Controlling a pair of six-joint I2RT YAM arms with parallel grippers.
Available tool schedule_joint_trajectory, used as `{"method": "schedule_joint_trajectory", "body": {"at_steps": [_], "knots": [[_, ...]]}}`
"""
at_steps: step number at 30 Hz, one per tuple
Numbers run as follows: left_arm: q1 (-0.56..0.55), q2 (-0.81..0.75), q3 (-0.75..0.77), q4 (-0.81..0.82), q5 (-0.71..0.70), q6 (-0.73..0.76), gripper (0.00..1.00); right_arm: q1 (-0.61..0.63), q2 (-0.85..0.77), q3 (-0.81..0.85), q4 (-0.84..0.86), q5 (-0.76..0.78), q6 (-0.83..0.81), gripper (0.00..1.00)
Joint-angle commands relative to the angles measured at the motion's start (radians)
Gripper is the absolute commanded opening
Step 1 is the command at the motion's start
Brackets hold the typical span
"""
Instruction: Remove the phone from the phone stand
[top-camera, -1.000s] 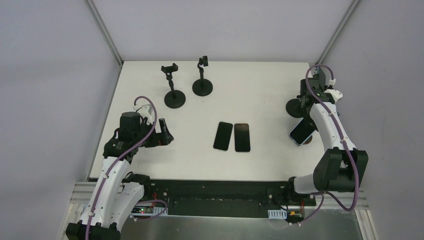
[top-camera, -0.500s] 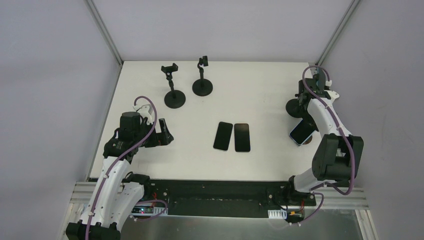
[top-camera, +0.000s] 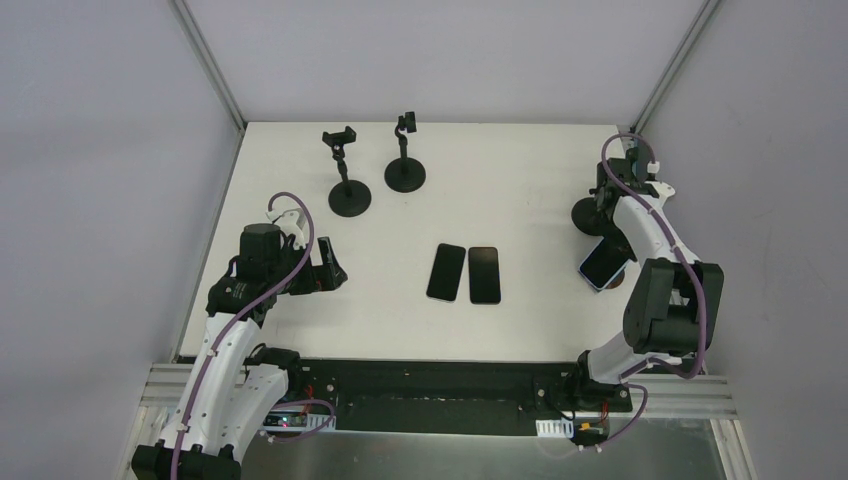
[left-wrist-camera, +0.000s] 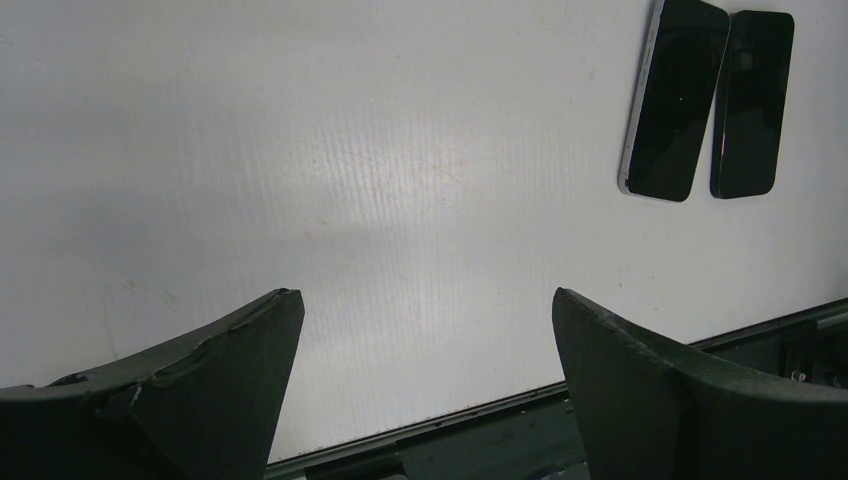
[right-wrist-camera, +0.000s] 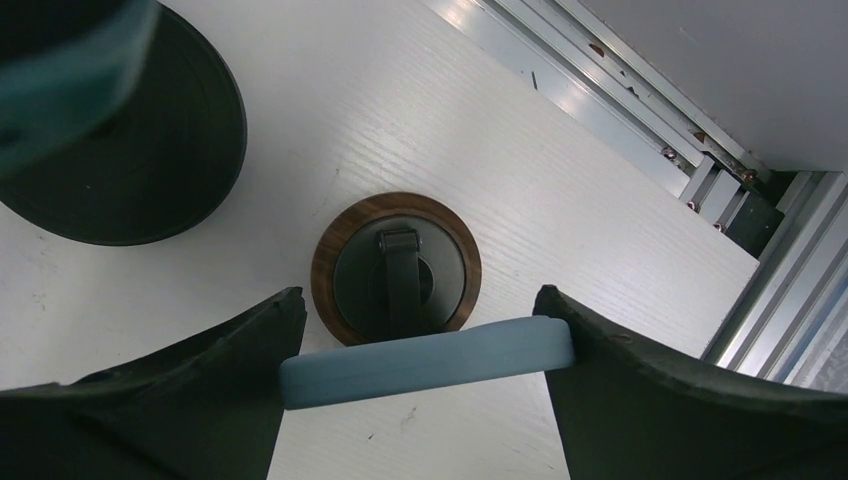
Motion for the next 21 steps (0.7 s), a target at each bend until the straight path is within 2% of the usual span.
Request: {"method": "schedule_joint_trajectory", "body": {"at_steps": [1,9,21], "knots": [[-0.007,0.002,0.026,-0.002,-0.004,0.015,0.99,0.006,-0.049,-0.028,0.055,0.005,-0.026,0.84],[-0.008,0.001,0.026,-0.002,-0.005,0.015,0.99,0.024,-0.110,-0.026,0.070,0.036,-0.063,0.60],[-0.007,-0.003,0.026,-0.002,-0.004,0.013,0.99,0.049,-0.229,-0.006,0.029,0.031,-0.105,0.57]]}}
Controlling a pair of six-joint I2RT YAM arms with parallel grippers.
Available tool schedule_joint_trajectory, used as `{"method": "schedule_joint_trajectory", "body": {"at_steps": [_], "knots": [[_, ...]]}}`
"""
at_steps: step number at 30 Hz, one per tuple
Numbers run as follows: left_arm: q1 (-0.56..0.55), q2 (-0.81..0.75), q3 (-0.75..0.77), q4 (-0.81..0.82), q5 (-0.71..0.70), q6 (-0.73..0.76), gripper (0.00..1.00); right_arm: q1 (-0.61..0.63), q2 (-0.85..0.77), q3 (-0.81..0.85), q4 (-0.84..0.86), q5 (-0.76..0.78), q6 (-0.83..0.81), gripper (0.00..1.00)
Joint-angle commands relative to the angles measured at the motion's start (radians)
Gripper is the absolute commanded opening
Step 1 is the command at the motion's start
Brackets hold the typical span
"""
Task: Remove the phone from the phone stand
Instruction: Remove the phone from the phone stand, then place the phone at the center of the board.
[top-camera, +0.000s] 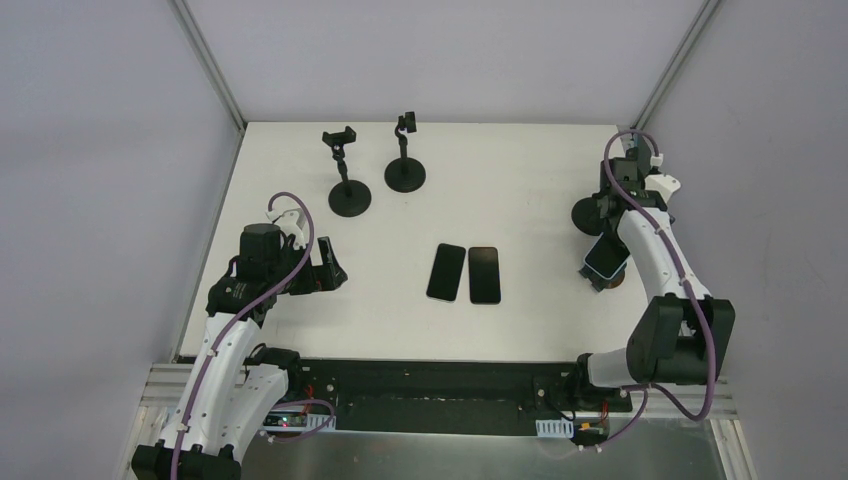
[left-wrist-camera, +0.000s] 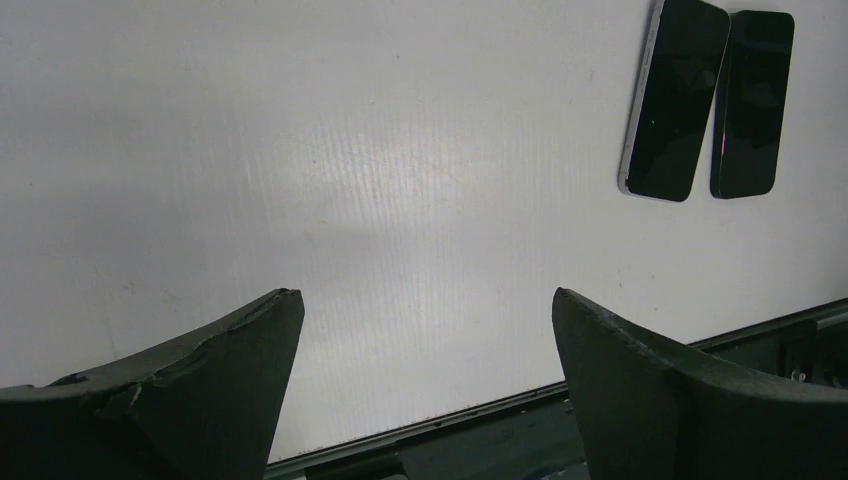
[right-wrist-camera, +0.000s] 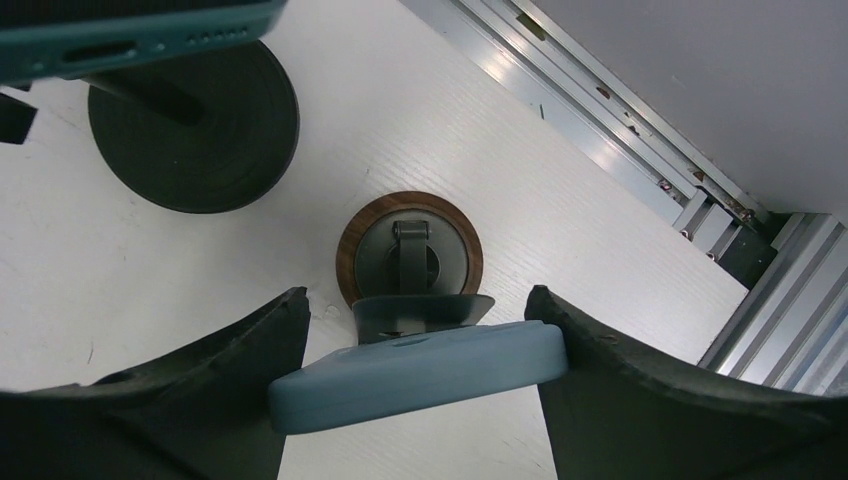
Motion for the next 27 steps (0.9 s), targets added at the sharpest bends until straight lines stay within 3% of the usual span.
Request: {"method": "schedule_joint_trajectory", "body": {"at_steps": [1,4,16,27], "knots": [[-0.008,-0.001,0.026,-0.002,-0.005,0.013,0.99,0.014,-0.088,0.035,-0.010,0.022,-0.028,0.57],[-0.007,-0.002,0.026,-0.002,-0.004,0.013,0.99,0.018,-0.109,0.042,-0.011,-0.013,-0.039,0.57],[-0.008,0.000,0.026,-0.002,-0.004,0.012,0.99,0.237,-0.088,0.106,-0.051,-0.043,-0.038,0.57],[-0.007,-0.022,0.026,-0.005,-0.024,0.013,0.99,0.569,0.090,0.296,-0.110,-0.047,0.072,0.57]]}}
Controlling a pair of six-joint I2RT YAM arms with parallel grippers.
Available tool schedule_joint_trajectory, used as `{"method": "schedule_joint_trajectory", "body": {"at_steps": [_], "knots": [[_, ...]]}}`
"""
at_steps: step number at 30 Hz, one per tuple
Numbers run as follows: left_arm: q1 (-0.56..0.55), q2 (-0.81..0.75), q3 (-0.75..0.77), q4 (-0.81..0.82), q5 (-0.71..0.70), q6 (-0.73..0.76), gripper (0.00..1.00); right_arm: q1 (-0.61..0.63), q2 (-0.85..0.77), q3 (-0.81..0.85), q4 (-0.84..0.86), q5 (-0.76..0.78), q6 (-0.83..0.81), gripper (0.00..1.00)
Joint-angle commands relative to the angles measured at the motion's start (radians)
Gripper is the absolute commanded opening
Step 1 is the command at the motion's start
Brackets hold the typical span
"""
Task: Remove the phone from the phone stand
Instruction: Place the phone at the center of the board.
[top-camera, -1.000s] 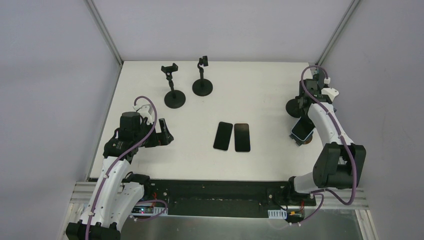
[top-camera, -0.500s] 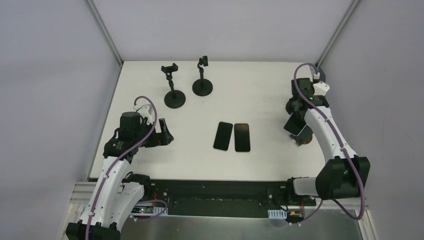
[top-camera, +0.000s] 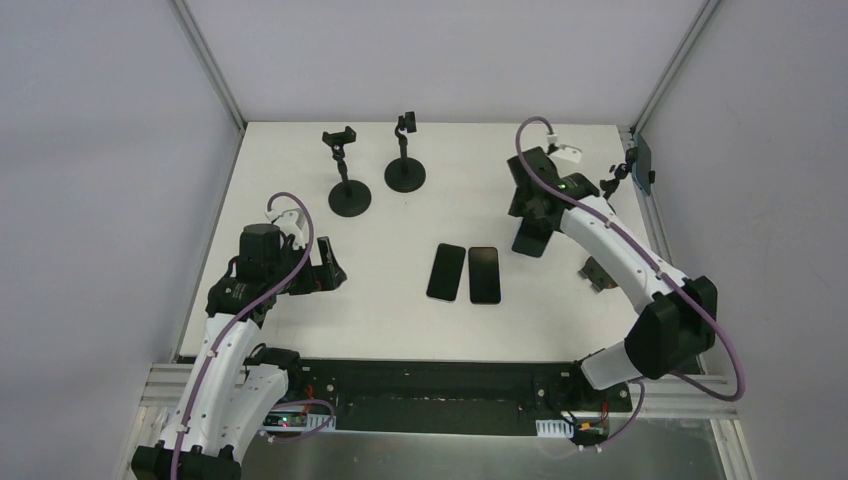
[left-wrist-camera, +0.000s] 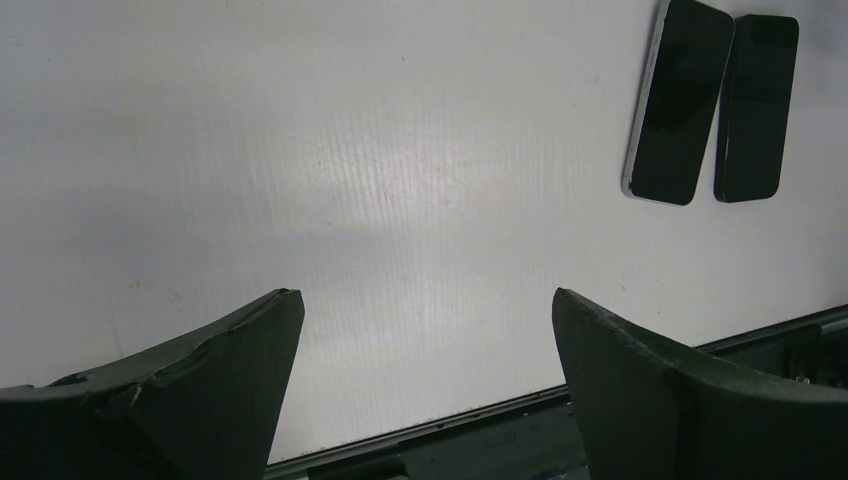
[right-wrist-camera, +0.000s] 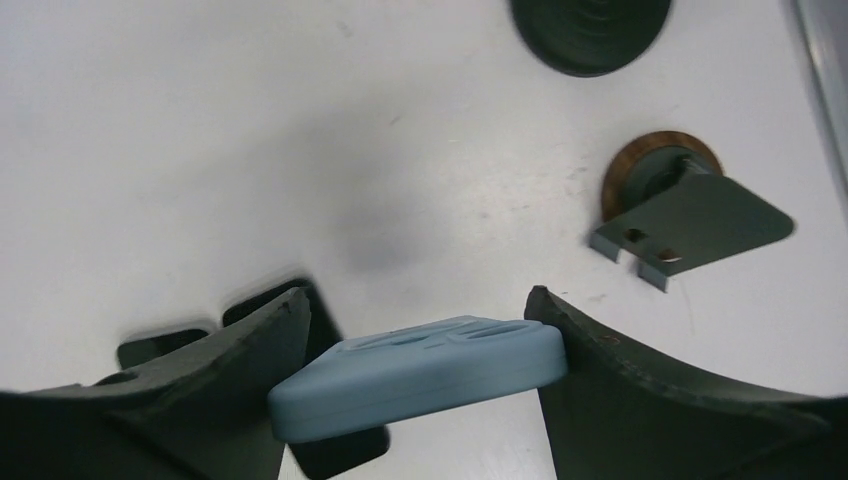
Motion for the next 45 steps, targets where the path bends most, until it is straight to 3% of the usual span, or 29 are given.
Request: {"method": "schedule_joint_trajectory", "body": {"at_steps": [1,9,18,32,45], "knots": [[-0.006,-0.025,0.026,-0.005,-0.022,0.013,0.99,0.145,0.088,0.170,-0.038,0.011,0.057,0.57],[-0.006,-0.061,0.027,-0.012,-0.051,0.015,0.99,0.354,0.339,0.474,-0.096,-0.083,0.115,0.58],[-0.006,-0.064,0.030,-0.019,-0.071,0.015,0.99,0.471,0.567,0.702,-0.076,-0.235,0.206,0.58],[-0.006,-0.057,0.033,-0.022,-0.079,0.015,0.99,0.501,0.770,0.781,-0.182,-0.388,0.253,0.60],[-0.006,-0.049,0.033,-0.022,-0.077,0.013,0.99,0.477,0.956,0.855,-0.228,-0.328,0.267,0.61]]}}
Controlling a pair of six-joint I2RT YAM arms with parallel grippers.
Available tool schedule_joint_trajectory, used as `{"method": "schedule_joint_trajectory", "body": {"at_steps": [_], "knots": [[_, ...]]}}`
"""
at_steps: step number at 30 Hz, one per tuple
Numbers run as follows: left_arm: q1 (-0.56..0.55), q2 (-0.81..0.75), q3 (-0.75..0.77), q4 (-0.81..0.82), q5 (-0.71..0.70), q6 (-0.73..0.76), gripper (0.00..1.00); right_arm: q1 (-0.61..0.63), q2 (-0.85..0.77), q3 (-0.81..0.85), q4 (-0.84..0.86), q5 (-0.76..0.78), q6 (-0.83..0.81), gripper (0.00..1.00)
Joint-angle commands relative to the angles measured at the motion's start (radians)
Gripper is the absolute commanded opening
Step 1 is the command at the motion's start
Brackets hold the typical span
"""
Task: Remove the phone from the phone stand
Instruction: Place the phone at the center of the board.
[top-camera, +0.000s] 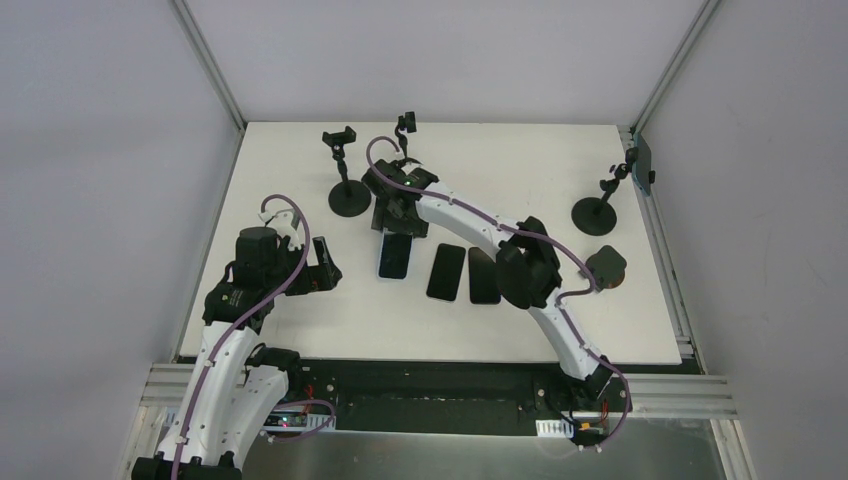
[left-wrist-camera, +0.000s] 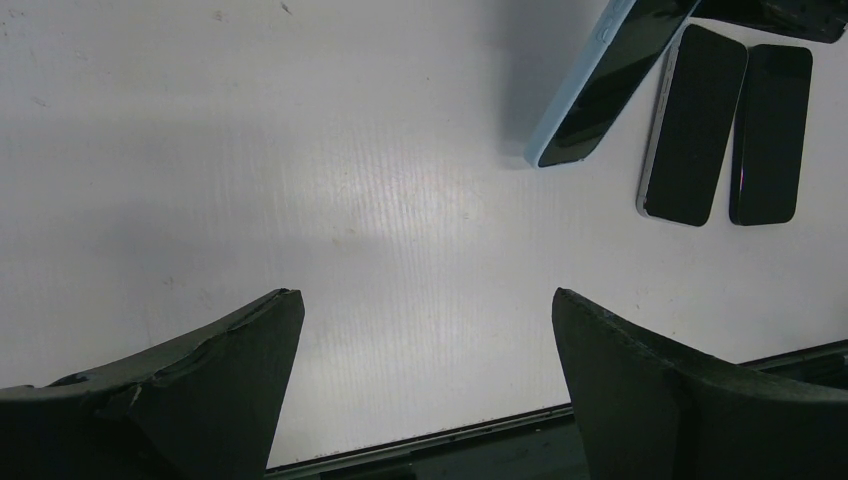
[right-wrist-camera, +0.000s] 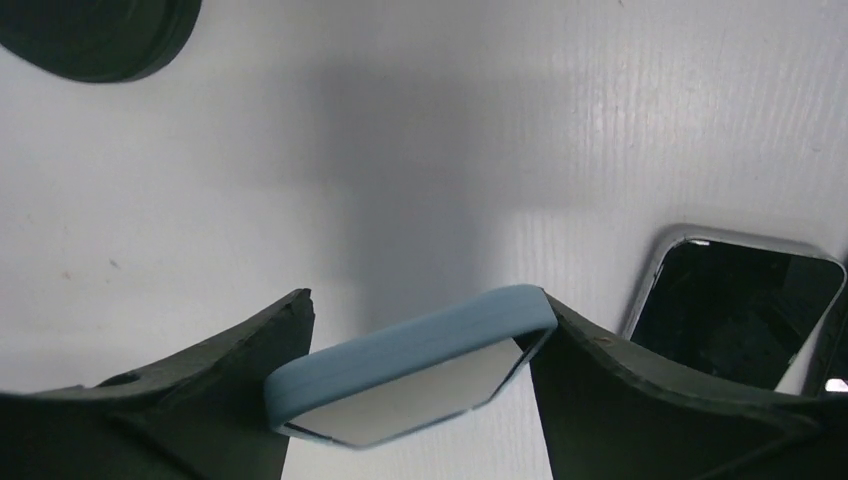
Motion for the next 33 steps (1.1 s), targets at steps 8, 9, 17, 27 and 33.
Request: {"method": "schedule_joint_trajectory", "body": {"at_steps": [8,9,17,27,33], "knots": [[-0.008,0.007,0.033,-0.015,-0.011,0.013,0.99,0.005,0.102,-0.050,-0.117,0.026,0.013,0.61],[-0.007,0.007,0.032,-0.015,-0.011,0.013,0.99,0.005,0.102,-0.058,-0.118,0.026,0.013,0.61],[-0.007,0.011,0.033,-0.014,-0.009,0.011,0.99,0.006,0.091,-0.105,-0.164,0.056,0.003,0.61],[-0.006,0.018,0.034,-0.015,-0.007,0.011,0.99,0.007,0.050,-0.242,-0.205,0.087,-0.016,0.69],[-0.006,0.020,0.034,-0.015,-0.009,0.011,0.99,0.007,0.051,-0.246,-0.207,0.098,-0.040,0.84]]}}
